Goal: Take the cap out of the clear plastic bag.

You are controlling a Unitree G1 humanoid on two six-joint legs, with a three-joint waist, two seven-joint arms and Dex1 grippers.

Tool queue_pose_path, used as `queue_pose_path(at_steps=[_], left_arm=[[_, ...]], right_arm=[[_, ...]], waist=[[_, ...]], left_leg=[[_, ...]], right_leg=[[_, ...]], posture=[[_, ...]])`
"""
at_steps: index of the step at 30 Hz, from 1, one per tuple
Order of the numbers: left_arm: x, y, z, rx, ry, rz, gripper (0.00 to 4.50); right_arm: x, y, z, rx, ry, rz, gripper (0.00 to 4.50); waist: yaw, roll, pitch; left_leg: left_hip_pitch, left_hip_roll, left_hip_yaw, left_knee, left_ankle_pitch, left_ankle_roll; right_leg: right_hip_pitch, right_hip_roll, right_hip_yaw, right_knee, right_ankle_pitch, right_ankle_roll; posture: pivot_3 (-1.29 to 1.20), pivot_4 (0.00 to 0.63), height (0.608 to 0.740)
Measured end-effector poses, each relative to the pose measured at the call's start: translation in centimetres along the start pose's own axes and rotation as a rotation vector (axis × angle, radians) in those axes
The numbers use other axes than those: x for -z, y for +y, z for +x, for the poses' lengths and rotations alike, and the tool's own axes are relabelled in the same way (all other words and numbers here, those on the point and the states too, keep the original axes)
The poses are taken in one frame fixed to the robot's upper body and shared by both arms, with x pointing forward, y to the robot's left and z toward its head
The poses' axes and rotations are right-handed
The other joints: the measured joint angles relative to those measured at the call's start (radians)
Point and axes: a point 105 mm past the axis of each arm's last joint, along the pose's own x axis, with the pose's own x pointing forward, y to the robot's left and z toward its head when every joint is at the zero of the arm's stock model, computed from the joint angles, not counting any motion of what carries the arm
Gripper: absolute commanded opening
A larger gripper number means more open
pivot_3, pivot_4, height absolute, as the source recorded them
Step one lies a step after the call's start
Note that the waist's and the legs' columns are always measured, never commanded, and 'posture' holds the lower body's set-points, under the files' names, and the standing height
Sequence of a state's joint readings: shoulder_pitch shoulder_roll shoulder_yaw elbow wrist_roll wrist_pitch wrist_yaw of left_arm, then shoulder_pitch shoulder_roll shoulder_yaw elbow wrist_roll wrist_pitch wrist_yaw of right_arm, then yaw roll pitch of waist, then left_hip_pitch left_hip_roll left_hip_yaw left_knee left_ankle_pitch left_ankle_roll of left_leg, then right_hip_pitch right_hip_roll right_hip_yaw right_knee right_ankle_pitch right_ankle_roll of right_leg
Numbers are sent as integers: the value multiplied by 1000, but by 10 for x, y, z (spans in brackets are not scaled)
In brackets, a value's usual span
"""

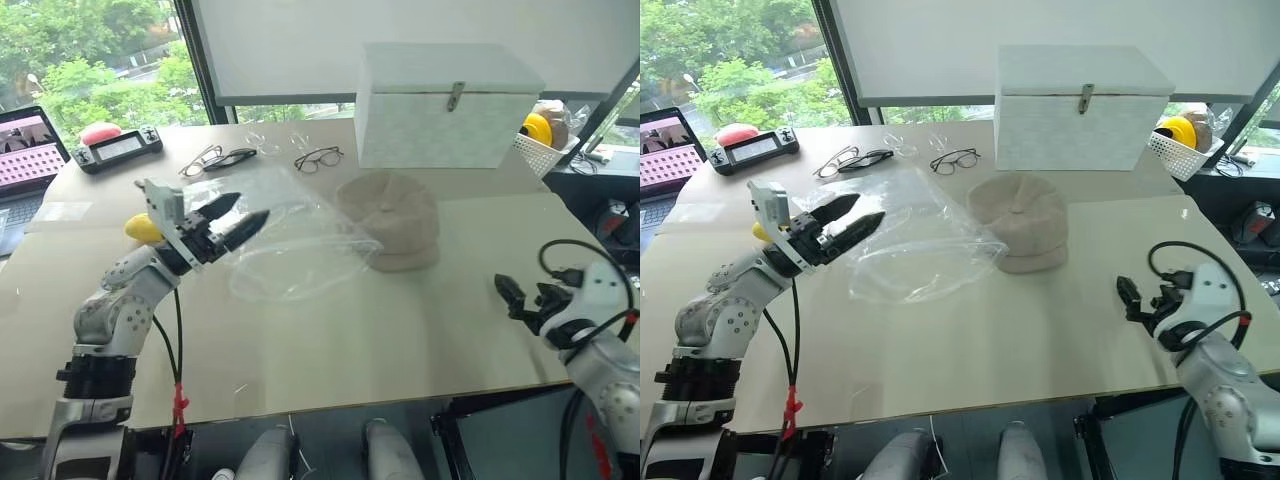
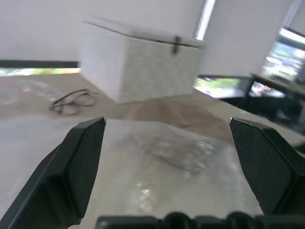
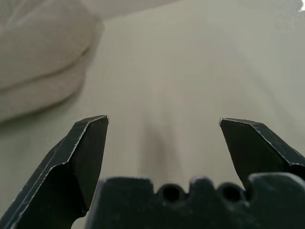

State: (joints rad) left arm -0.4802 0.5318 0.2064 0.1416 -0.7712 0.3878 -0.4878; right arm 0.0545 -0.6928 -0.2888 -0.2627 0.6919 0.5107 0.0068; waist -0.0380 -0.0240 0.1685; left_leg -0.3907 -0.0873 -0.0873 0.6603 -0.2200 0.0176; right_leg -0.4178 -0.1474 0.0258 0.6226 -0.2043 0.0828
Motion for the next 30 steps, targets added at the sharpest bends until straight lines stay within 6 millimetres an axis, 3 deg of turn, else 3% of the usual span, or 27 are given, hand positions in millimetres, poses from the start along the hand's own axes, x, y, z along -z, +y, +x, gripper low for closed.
queue_pose_path(at_steps=[4,9,20,30], left_arm=[[19,63,-22,-396,26,53,4450],[41,90,-43,-587,63,164,4450],[78,95,-58,-618,144,182,4450],[80,94,-58,-613,131,180,4450]], right_arm=[[-3,-7,2,59,-44,-160,4496],[6,-11,1,118,-55,-260,4496],[4,-25,-3,248,-138,-295,4496],[6,-21,-2,233,-139,-309,4496]], waist=[[7,-1,0],[28,-2,0],[24,-2,0],[25,-2,-1]], left_leg=[[0,0,4,0,0,0],[-1,0,6,0,-1,1],[0,0,7,-1,-1,1],[1,0,7,-1,-1,1]], right_leg=[[-1,0,3,0,3,-5],[-2,0,5,-1,5,-7],[-2,0,6,-1,5,-7],[-1,0,6,-1,4,-5]], posture=[[0,150,740],[0,150,740],[0,150,740],[0,150,740]])
